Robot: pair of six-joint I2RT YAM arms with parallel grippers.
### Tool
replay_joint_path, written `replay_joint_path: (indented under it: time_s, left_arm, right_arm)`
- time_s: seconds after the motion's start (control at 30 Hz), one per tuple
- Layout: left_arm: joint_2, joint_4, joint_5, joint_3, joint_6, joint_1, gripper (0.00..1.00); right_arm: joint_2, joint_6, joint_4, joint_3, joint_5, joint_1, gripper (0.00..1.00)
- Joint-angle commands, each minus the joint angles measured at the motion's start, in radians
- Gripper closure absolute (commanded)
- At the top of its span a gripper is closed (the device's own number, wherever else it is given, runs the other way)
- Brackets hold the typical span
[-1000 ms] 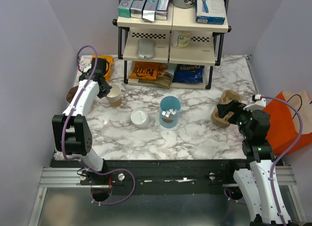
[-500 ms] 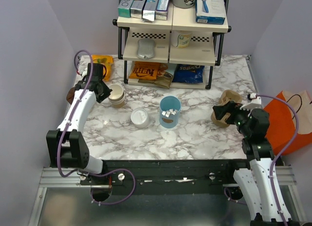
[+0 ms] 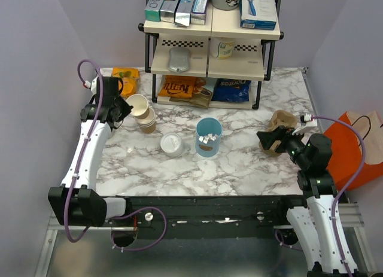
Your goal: Pack the takeout coffee
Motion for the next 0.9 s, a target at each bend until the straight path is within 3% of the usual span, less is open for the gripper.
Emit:
replay_joint_path:
  time_s: [0.0, 0.13, 0.2, 0.47, 0.6, 0.73, 0.87]
  left_arm:
    - [-0.009, -0.056, -0.044, 0.085, 0.005, 0.005, 1.00]
    - [-0.064, -0.091, -0.024, 0.134, 0.026, 0.005, 1.00]
    - [-0.120, -0.094, 0.061, 0.125, 0.046, 0.005, 1.00]
    - [-0.314, -0.161, 0.336, -0.093, 0.258, -0.045, 1.00]
    - [-0.361, -0.212, 0.230, -0.211, 0.234, -0.209, 1.00]
    - [-0.395, -0.111, 0.301, -0.356, 0.165, -0.338, 1.00]
    - [-0.388, -0.042, 0.279, -0.398, 0.123, -0.473, 1.00]
  right_arm:
    - [0.000, -0.015, 0.006, 0.020, -0.018, -0.001, 0.04]
    - [-0.001, -0.015, 0.008, 0.024, -0.027, -0.001, 0.02]
    - [-0.003, -0.015, 0.008, 0.026, -0.038, -0.002, 0.02]
    - [0.008, -0.011, 0.004, 0.032, -0.040, -0.001, 0.01]
    - [0.014, -0.002, 0.006, 0.029, -0.034, -0.001, 0.00]
    - [0.017, 0.005, 0.021, 0.021, -0.050, -0.001, 0.00]
    - [0.032, 0.010, 0.024, 0.018, -0.050, -0.001, 0.00]
